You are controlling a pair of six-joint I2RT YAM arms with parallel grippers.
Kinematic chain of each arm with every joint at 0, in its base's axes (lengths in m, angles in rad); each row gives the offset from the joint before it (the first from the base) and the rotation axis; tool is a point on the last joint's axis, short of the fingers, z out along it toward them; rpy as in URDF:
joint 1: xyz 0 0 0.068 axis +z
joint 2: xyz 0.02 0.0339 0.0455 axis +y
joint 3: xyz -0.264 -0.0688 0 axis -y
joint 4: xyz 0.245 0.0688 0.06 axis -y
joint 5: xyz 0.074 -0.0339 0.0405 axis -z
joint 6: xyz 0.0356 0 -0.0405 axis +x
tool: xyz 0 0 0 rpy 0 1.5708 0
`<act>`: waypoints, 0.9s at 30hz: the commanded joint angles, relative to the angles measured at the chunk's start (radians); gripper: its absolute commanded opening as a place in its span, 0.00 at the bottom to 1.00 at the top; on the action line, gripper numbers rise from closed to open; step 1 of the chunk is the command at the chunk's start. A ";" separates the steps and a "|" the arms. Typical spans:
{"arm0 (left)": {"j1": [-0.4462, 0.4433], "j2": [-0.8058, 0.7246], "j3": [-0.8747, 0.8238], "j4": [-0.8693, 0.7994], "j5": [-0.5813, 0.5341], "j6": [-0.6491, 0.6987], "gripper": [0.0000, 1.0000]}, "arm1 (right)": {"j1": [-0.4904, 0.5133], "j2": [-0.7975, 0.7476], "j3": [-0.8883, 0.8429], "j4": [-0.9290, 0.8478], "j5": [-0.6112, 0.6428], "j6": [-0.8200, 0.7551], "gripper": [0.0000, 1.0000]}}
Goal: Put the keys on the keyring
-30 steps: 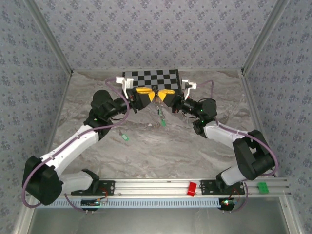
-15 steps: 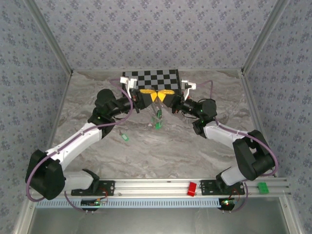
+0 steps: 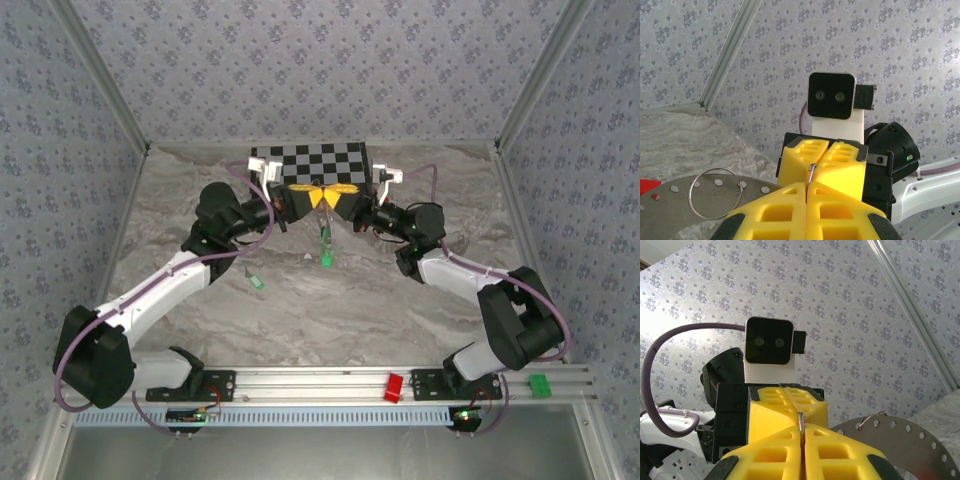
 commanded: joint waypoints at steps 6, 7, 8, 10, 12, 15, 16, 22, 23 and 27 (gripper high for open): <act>0.005 -0.014 0.090 -0.222 0.038 0.183 0.00 | -0.119 -0.025 -0.012 -0.024 -0.084 0.085 0.29; 0.005 -0.016 0.100 -0.257 0.043 0.212 0.00 | -0.130 -0.028 -0.010 -0.044 -0.109 0.084 0.30; 0.007 -0.019 0.108 -0.291 0.043 0.243 0.00 | -0.140 -0.032 -0.007 -0.067 -0.129 0.075 0.31; 0.008 -0.023 0.130 -0.366 0.042 0.302 0.00 | -0.159 -0.050 0.003 -0.158 -0.176 0.032 0.33; 0.010 -0.025 0.144 -0.421 0.041 0.348 0.00 | -0.165 -0.078 0.008 -0.262 -0.201 -0.039 0.34; 0.009 -0.025 0.162 -0.489 0.043 0.410 0.00 | -0.158 -0.150 0.029 -0.539 -0.211 -0.251 0.37; 0.010 -0.025 0.167 -0.509 0.046 0.427 0.00 | -0.148 -0.179 0.043 -0.655 -0.206 -0.345 0.39; 0.011 -0.021 0.184 -0.577 0.076 0.507 0.00 | -0.103 -0.270 0.106 -1.028 -0.170 -0.656 0.38; 0.012 -0.017 0.190 -0.590 0.086 0.518 0.00 | -0.100 -0.267 0.113 -1.038 -0.187 -0.668 0.38; 0.012 -0.013 0.205 -0.621 0.113 0.544 0.00 | -0.080 -0.236 0.143 -1.075 -0.239 -0.701 0.34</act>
